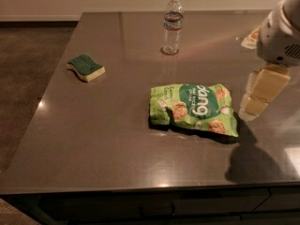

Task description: Move green rice chip bag near sponge

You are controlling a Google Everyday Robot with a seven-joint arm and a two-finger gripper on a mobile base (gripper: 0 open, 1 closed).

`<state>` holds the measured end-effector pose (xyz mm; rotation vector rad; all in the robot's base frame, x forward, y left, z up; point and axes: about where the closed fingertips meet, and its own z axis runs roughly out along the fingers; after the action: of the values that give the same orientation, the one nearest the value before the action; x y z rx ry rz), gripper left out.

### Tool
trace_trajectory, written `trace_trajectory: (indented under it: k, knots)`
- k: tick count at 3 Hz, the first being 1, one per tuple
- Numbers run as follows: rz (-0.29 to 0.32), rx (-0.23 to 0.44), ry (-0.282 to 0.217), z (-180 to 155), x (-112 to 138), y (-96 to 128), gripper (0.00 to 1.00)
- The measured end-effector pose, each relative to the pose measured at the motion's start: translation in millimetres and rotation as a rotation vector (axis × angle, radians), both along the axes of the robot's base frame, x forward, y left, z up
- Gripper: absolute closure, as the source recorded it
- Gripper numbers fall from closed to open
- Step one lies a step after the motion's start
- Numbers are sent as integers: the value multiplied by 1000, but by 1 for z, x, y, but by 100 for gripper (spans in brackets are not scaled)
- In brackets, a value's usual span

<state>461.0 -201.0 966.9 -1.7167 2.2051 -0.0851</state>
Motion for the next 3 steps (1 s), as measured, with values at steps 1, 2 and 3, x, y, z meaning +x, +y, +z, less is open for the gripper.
trace_trajectory:
  k: [1, 2, 3]
  knots:
    - [25, 35, 11, -16, 16, 21, 0]
    - [58, 52, 37, -36, 22, 42, 0]
    - [80, 57, 67, -59, 29, 56, 0]
